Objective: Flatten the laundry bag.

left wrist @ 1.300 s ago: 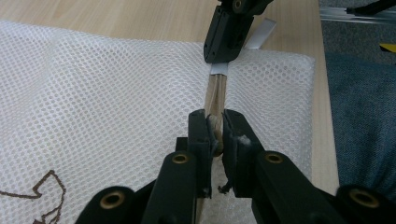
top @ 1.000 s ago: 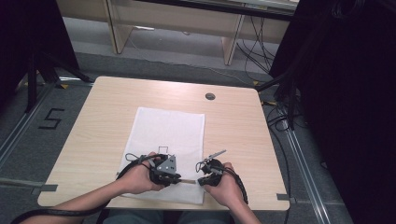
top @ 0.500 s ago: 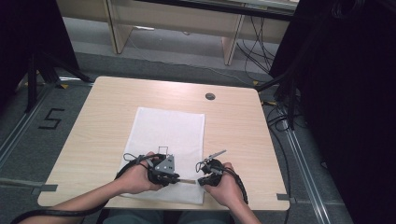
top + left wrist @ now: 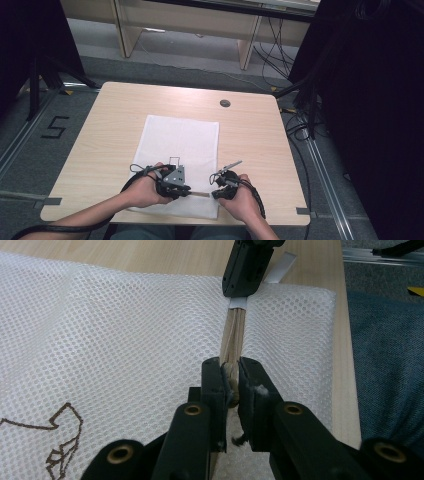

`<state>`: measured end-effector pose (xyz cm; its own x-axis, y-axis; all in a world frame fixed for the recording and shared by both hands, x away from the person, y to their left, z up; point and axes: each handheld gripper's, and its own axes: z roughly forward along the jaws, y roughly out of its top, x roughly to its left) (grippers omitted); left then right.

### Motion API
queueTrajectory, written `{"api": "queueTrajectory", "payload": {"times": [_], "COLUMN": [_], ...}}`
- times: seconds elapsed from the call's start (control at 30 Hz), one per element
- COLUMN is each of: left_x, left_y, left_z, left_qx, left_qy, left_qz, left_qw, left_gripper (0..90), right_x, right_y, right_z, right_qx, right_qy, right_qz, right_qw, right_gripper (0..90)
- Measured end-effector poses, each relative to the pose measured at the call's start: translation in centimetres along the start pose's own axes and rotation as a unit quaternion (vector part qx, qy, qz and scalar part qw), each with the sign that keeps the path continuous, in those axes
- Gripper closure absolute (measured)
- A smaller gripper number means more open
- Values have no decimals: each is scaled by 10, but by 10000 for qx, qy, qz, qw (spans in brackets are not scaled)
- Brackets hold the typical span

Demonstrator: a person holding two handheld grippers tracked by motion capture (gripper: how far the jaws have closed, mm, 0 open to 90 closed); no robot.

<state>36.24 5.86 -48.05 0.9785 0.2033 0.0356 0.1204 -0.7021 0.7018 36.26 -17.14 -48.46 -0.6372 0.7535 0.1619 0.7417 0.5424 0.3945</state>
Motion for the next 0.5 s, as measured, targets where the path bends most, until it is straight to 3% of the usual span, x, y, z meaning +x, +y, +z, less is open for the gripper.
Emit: {"api": "queueTrajectory", "payload": {"times": [0.13, 0.2, 0.3, 0.5], "left_x": [0, 1, 0, 1], "left_y": [-1, -1, -3, -3], "left_z": [-1, -2, -3, -5], "left_qx": [-25, -8, -27, -31], "left_qy": [-9, 21, 18, 27], "left_qz": [-27, 69, -26, -21], "left_qw": [10000, 10000, 10000, 10000], "left_gripper": [816, 816, 816, 816], "right_x": [0, 0, 0, 0], "right_y": [0, 0, 0, 0], "right_z": [0, 0, 0, 0], "right_qx": [4, 3, 1, -10], "right_qy": [-3, -7, -2, 5], "right_qz": [1, -4, -1, -19], "right_qw": [10000, 10000, 10000, 10000], "right_gripper": [900, 900, 900, 900]}}
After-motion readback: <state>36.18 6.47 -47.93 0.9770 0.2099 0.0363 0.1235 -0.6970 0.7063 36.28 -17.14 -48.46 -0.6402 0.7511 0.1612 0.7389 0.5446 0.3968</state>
